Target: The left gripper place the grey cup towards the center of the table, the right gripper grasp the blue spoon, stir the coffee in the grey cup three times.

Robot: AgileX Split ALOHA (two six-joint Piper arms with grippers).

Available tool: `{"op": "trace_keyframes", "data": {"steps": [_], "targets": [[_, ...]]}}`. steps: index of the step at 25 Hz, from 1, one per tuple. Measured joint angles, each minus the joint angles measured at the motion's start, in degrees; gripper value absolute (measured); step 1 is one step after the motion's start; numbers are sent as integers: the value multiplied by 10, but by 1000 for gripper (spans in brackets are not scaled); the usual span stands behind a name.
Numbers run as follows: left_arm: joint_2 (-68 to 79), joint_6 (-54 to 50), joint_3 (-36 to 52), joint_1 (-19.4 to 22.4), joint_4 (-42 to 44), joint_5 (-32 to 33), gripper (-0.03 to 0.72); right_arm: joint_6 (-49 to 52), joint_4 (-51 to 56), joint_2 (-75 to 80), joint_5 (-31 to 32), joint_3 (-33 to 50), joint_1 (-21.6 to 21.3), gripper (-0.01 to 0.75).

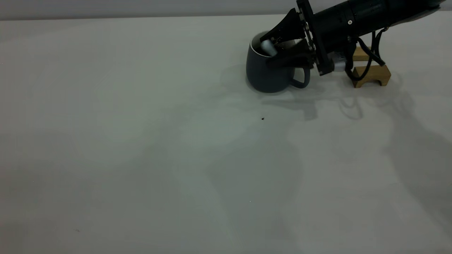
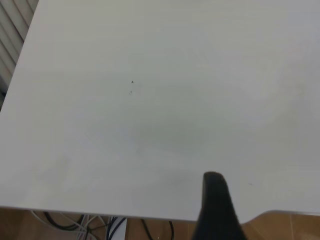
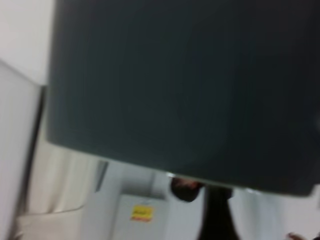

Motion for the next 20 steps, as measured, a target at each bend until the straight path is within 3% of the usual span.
{"op": "trace_keyframes", "data": {"steps": [4,10,14,20], "targets": [[0,0,0,0,0,0,585,-27,-30,-16,0,0,0,672],[0,0,0,0,0,0,585,-155,-66,-51,1,0,0,683],[0,0,0,0,0,0,585,-258,-150,-114,2,0,0,614],[0,0,0,0,0,0,585,-377,-419,-247,17,0,12,419]]}}
